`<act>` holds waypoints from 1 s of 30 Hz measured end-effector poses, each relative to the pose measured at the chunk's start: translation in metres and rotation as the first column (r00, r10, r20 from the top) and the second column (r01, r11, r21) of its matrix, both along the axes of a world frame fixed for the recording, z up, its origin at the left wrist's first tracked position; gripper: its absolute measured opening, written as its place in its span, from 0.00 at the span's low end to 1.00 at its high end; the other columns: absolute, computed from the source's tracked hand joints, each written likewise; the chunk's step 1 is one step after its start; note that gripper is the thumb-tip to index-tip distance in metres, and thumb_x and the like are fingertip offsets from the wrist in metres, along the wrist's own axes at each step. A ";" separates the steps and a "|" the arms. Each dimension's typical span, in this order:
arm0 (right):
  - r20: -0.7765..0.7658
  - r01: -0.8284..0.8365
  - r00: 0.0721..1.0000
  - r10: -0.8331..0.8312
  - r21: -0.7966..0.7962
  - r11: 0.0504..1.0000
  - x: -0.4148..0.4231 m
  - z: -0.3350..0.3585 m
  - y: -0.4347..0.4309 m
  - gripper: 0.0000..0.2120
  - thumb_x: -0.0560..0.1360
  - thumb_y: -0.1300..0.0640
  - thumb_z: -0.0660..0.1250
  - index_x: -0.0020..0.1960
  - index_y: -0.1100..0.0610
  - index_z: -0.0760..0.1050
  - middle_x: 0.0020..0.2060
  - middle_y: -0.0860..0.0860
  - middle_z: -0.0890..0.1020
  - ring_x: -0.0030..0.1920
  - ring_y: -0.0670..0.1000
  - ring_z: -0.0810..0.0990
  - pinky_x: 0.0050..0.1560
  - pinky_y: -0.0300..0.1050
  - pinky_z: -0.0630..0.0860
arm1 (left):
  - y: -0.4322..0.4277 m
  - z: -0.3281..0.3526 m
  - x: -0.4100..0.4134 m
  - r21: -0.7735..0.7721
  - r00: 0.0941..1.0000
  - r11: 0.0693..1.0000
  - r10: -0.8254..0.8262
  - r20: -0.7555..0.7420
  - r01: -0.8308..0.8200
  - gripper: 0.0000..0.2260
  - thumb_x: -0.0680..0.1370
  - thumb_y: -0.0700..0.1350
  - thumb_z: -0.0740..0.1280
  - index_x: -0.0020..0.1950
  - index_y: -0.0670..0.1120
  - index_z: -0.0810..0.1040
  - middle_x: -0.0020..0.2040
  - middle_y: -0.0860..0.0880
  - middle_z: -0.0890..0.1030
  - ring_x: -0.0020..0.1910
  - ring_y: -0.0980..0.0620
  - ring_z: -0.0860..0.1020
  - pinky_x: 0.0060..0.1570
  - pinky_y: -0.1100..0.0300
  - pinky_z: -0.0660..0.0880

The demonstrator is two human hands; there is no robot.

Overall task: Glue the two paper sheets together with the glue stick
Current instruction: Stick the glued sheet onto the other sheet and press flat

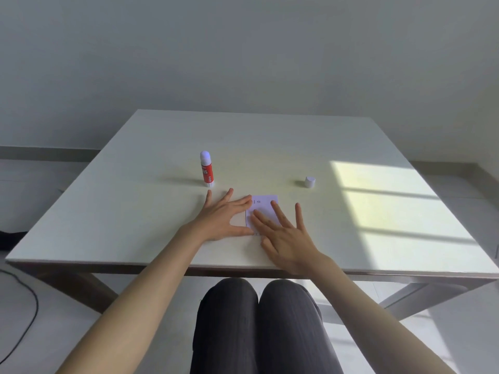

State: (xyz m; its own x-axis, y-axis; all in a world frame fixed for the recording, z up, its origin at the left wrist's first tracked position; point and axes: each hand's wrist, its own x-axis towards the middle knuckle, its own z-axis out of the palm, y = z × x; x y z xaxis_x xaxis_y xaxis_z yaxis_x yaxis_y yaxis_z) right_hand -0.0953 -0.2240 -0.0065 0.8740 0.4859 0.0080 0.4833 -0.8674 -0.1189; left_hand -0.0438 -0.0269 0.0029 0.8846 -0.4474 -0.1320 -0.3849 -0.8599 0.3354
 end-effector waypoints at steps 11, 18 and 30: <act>-0.031 0.080 0.996 -0.083 -0.074 0.994 0.037 0.009 -0.009 0.26 0.80 0.51 0.43 0.77 0.47 0.43 0.78 0.41 0.49 0.78 0.53 0.38 0.71 0.65 0.29 | 0.001 0.000 0.001 0.006 0.999 1.000 -0.006 -0.036 0.006 0.36 0.74 0.63 0.62 0.77 0.55 0.51 0.78 0.61 0.50 0.77 0.52 0.40 0.72 0.40 0.33; -0.004 -0.064 0.998 0.063 -0.042 0.997 0.016 0.004 -0.019 0.25 0.80 0.51 0.45 0.77 0.43 0.47 0.77 0.39 0.51 0.77 0.51 0.37 0.69 0.63 0.25 | 0.002 -0.004 0.002 -0.038 0.999 0.999 -0.003 -0.049 0.001 0.36 0.74 0.63 0.63 0.76 0.56 0.51 0.77 0.62 0.51 0.77 0.53 0.40 0.72 0.41 0.33; -0.017 -0.136 0.991 0.135 -0.049 0.990 0.000 -0.001 -0.025 0.28 0.76 0.48 0.39 0.76 0.42 0.44 0.76 0.37 0.48 0.77 0.50 0.34 0.67 0.61 0.23 | 0.004 -0.009 0.006 -0.047 0.999 0.999 -0.003 -0.049 0.001 0.36 0.72 0.65 0.62 0.76 0.58 0.52 0.77 0.63 0.50 0.77 0.53 0.40 0.71 0.41 0.33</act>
